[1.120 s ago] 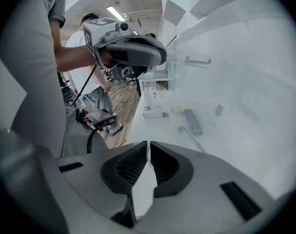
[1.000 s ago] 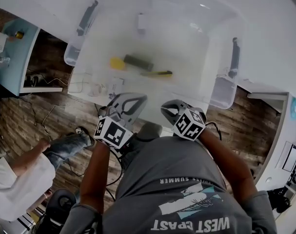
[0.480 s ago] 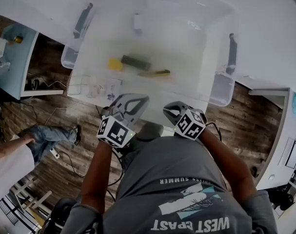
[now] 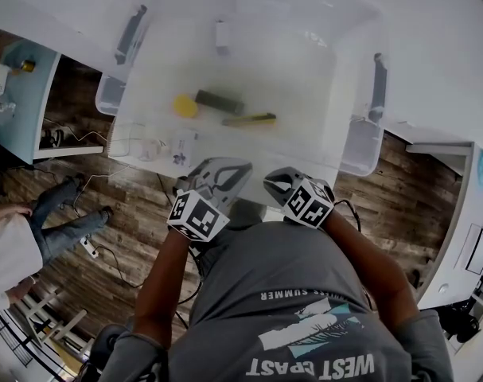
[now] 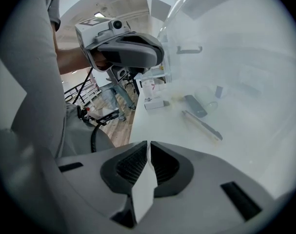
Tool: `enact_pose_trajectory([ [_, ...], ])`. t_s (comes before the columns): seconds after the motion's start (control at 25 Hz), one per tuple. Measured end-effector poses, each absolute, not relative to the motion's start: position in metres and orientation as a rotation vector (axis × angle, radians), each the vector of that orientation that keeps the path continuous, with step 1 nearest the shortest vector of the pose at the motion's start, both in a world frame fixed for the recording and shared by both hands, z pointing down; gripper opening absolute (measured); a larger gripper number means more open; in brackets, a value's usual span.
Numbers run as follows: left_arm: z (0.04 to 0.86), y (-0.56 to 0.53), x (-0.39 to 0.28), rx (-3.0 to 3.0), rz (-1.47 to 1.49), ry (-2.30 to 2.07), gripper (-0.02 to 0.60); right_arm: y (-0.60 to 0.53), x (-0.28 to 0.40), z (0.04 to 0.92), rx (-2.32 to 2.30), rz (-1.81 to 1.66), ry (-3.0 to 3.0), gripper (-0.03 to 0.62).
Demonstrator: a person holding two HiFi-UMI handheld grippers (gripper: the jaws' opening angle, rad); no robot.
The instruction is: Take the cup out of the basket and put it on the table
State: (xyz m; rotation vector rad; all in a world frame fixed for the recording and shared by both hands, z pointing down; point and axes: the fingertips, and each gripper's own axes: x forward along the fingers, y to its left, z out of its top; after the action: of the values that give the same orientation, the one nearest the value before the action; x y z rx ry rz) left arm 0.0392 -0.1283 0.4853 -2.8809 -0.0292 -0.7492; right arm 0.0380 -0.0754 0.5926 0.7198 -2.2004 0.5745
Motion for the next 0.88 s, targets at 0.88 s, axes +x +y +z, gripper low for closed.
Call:
enact_pose_trajectory([
  [0.88,0.501,-0.14,0.05,-2.905,-0.777,-0.076,0.011,-0.089,0.04,0.604,0.714,0.615,-2.186,0.032],
])
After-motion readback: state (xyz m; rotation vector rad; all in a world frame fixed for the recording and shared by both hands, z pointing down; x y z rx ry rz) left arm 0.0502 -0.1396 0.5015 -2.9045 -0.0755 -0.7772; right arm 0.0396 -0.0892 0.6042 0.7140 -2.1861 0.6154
